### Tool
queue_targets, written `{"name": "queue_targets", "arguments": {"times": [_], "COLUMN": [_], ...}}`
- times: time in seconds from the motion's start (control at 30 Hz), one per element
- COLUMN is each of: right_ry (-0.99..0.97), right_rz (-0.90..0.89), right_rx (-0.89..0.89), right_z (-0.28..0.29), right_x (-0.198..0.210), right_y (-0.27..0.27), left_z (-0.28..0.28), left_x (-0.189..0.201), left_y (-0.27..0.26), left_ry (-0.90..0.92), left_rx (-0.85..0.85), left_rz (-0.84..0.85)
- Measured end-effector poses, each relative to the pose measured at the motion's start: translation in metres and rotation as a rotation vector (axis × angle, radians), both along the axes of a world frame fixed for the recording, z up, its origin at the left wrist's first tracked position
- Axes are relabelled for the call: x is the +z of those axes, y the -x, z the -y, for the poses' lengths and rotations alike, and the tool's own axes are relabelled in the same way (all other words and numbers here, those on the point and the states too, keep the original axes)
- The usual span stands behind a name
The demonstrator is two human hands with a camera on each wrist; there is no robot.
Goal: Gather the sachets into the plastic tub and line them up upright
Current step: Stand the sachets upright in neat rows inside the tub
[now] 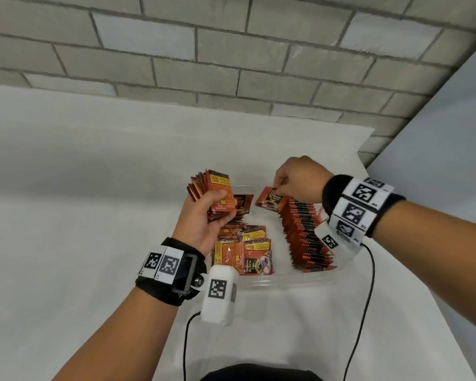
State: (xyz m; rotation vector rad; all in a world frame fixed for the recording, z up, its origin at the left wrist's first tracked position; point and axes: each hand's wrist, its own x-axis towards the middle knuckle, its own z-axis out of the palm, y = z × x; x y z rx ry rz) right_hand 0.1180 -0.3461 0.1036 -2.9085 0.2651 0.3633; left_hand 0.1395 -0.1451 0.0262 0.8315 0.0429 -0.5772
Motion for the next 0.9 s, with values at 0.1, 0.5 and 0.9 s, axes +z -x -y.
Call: {"name": "queue_targets", "arguments": {"times": [0.1, 0.5, 0.9], "right_ry": [0.101, 0.279, 0.364], "right_rz": [-0.099, -0.204, -0.231], "right_rx": [0.012, 0.074, 0.087], "right_z": [-0.004, -0.008, -0.012], "right_x": [-0.017, -0.046, -0.053], "right_y": [-0.01, -0.026, -0.027], "left_z": [0.001, -0.001, -0.002], "left_x": [0.0, -0.001, -0.003], "left_y": [0.0, -0.001, -0.001], "left_ry": [-0.009, 0.017, 0.01], "left_rx": [-0.009, -0.017, -0.024], "left_rz": [0.0, -0.023, -0.014]}}
